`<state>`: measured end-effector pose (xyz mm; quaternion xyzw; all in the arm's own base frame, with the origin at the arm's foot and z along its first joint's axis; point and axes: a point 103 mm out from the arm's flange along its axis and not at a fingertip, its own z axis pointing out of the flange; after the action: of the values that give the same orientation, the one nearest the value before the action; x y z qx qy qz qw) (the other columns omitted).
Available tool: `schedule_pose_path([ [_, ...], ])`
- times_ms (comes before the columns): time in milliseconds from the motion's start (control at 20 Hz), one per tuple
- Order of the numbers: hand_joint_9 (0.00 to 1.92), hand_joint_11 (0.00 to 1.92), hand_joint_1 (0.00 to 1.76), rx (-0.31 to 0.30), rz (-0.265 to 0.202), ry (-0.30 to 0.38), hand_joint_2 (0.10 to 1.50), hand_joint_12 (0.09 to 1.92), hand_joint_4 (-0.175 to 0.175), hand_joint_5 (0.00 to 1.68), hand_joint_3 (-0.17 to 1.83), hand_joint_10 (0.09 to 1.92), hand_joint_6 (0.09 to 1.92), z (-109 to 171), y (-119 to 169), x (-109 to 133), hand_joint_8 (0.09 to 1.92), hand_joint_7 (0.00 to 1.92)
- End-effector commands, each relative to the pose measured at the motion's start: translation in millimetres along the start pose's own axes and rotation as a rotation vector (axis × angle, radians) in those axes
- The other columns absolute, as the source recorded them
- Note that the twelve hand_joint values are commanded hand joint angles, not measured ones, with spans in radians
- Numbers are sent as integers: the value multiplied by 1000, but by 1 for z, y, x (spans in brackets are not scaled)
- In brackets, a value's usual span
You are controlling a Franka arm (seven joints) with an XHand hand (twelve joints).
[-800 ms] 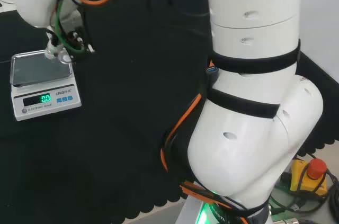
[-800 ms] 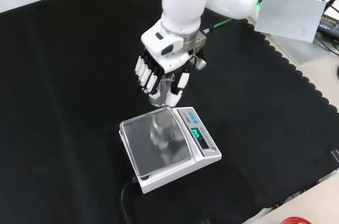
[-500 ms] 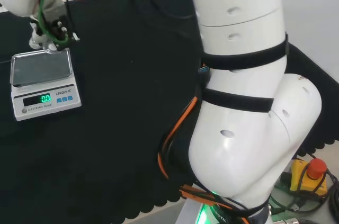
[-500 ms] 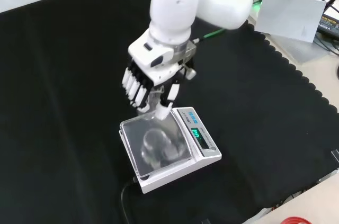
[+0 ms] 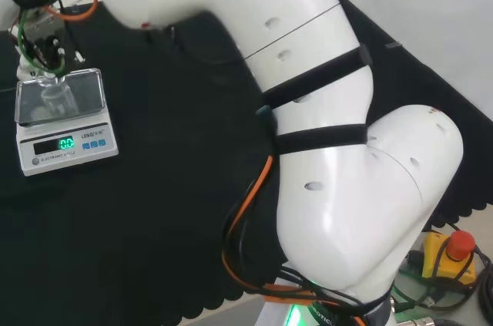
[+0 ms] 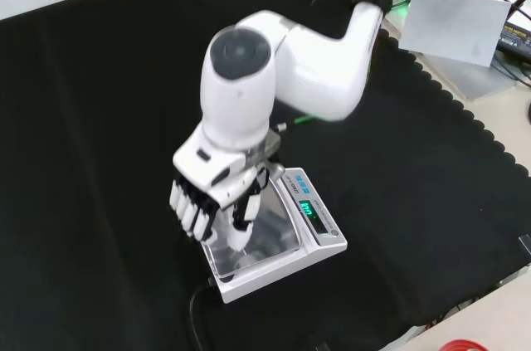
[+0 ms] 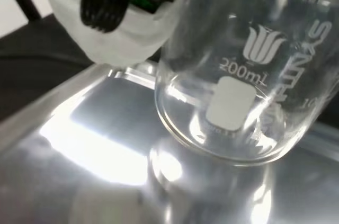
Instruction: Put the beaker on the electronic balance.
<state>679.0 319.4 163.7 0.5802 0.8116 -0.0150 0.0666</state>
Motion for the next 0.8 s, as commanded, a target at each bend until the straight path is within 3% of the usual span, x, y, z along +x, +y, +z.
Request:
schedule_pose_path([
  [50, 1333, 1353, 1279, 96, -72, 5, 635, 845, 4, 1182, 760, 656, 785, 29, -35, 24, 915, 1223],
  [350, 1337, 1357, 1280, 103, -81, -10, 625, 839, 3, 1185, 776, 662, 784, -4, -54, 15, 918, 1225],
  [400, 1335, 1354, 1243, 109, -90, -7, 634, 838, -24, 1200, 748, 663, 778, -7, -56, 15, 960, 1203],
  [500, 1055, 868, 1019, 178, -163, 22, 548, 1126, -14, 669, 624, 625, 691, -29, -62, 12, 959, 857],
  [600, 727, 444, 834, 173, -186, 30, 522, 1392, -12, 288, 485, 717, 470, -45, -66, 9, 924, 512],
  [700, 475, 183, 710, 162, -200, 34, 535, 1549, -3, 113, 352, 829, 235, -61, -71, 6, 867, 262],
  [800, 314, 49, 619, 160, -206, 40, 552, 1609, 6, 32, 249, 906, 87, -72, -77, 2, 819, 112],
])
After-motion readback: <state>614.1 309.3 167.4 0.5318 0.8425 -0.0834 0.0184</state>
